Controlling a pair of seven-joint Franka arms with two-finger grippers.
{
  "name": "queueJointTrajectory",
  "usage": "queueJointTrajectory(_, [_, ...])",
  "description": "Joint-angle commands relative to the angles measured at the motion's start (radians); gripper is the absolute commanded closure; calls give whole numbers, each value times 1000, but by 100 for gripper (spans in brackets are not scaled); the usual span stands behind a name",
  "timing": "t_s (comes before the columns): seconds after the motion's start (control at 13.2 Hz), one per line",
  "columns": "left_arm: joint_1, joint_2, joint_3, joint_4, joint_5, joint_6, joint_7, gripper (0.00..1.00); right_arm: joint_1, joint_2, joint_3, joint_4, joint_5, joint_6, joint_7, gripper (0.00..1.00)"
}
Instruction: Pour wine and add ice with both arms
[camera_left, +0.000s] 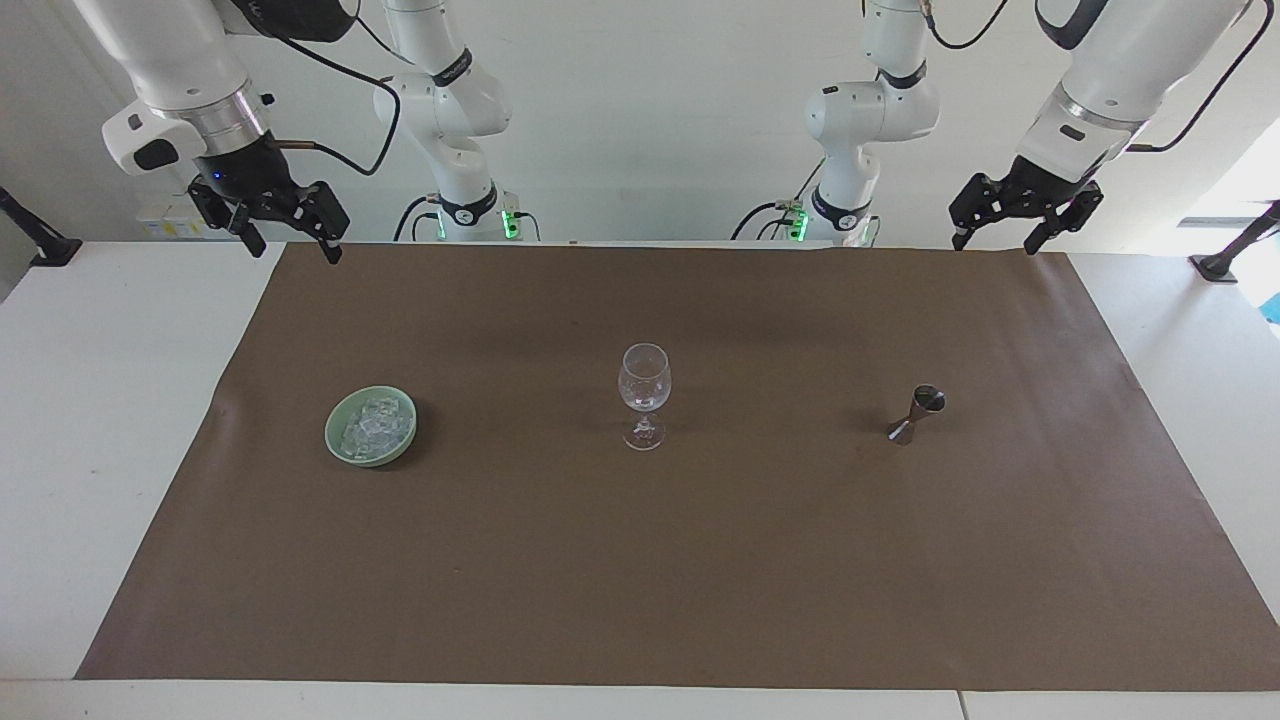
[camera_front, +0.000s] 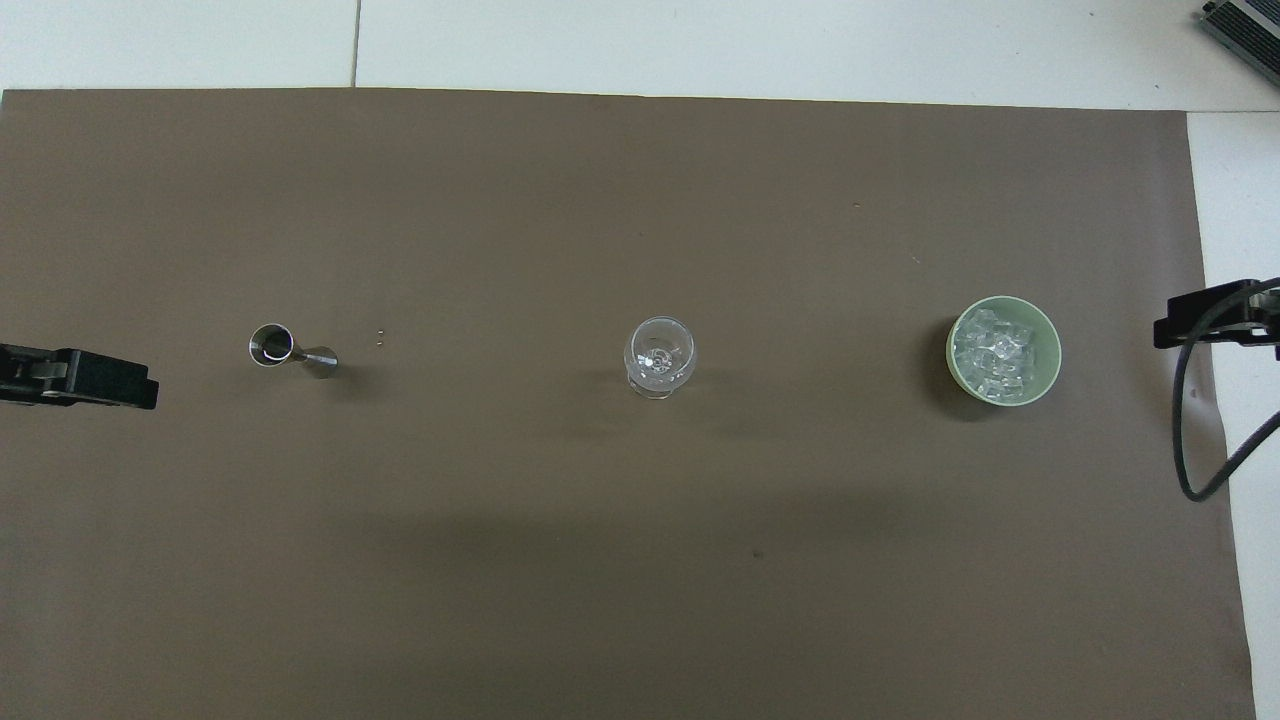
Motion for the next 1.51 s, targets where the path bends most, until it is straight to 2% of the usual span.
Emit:
queueJointTrajectory(0.0, [-17,-12,11,-19,3,19,8,0,-8,-18,5,-11,7,-13,-20,0])
queueJointTrajectory(0.45, [-18,-18,-15,-8,3,0,-14,0,-8,-18,5,-11,7,-13,-20,0])
queueJointTrajectory(0.76, [-14,-23,-21,-23,3,60,-40,0,-8,-18,5,-11,7,-13,-20,0])
queueJointTrajectory(1.06, [-8,-67,-23,-141,-1,160,-106,0,-8,-18,5,-11,7,-13,-20,0])
queueJointTrajectory(1.21, [3,-60,-18,-154,-64,163,-179,0,-8,-18,5,-11,7,-13,-20,0])
queueJointTrajectory(1.43, [77,-31,-16,-154,-216,145,-404,0,-8,-18,5,-11,7,-13,-20,0])
